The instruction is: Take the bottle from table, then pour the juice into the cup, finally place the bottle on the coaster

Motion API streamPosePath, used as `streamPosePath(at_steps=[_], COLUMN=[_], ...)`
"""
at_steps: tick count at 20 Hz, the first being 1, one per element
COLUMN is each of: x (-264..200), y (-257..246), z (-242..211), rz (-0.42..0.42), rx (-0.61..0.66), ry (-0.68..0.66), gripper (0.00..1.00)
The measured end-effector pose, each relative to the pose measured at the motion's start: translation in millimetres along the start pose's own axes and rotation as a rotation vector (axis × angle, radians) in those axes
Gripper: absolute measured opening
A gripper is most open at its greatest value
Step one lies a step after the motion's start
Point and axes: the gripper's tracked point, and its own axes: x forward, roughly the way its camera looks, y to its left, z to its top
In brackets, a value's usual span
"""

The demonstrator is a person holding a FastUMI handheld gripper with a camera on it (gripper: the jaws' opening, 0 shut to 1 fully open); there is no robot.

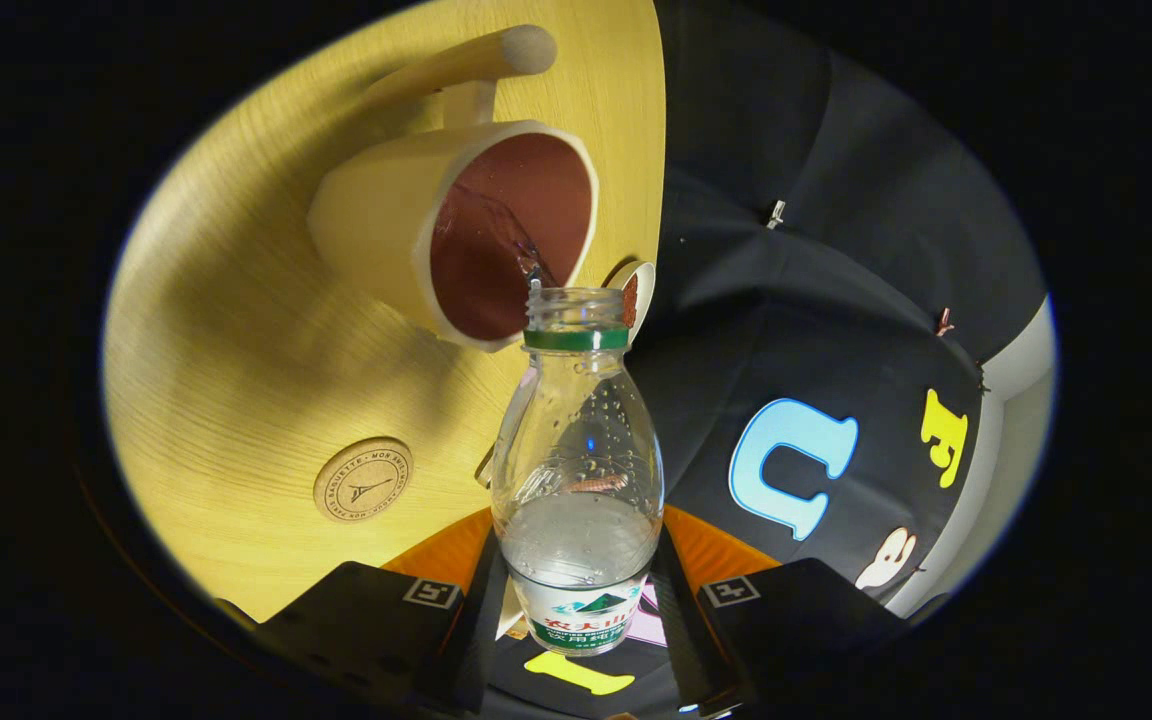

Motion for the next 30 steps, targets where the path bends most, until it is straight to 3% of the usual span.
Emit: streamPosePath(at_steps=[13,30], x=[5.8,7.1], y=[-23.5,-33.0], z=[8.3,17.7], rz=[-0.06,-0.088], rx=[-0.168,-0.272], ry=[-0.067,-0.113], gripper=[0.72,0.72])
